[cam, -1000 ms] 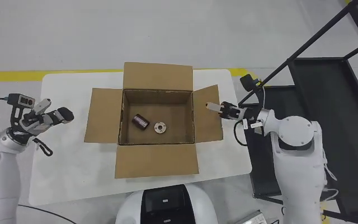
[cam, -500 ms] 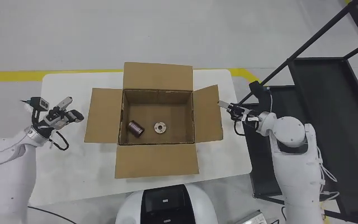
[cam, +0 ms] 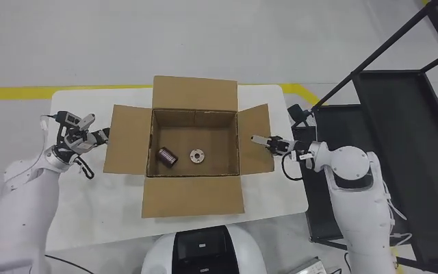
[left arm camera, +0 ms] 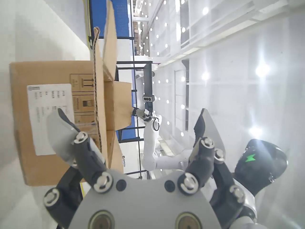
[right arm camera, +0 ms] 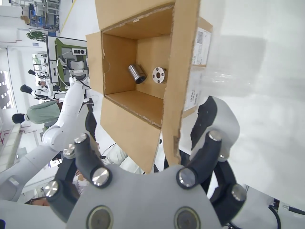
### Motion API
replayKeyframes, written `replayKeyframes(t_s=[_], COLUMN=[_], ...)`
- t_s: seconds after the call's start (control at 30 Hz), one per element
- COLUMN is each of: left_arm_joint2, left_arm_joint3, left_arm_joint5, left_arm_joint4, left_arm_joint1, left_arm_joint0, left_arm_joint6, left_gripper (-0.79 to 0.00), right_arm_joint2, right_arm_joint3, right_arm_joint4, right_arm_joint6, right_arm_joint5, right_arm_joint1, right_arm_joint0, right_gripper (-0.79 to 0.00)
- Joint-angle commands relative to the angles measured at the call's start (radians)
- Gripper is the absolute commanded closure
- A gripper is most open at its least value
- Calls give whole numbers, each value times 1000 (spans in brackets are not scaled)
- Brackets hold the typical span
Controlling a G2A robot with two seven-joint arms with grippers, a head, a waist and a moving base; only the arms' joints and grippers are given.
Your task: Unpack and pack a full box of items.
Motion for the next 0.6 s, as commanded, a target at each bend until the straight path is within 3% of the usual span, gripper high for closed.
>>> replayKeyframes(t_s=[0.0,0.3,0.57], left_arm_joint2=[0,44,177], left_arm_joint3=[-67,-302,-290], left_arm_joint5=[12,41,95], left_arm_joint4=[-43,-88,-71], left_arm_joint1=[-2,-10,-34], left_arm_joint0=[25,90,0], left_arm_joint6=[-11,-40,-94], left_gripper=[-785,-785,-785], right_arm_joint2=[-12,-98,-213], right_arm_joint3=[-15,-47,-19], right_arm_joint4=[1,1,-6], right_arm_joint6=[1,11,29], right_arm_joint5=[-4,-7,-6], right_arm_joint1=[2,11,15], right_arm_joint0=[-5,9,70], right_gripper=[-785,-785,-785])
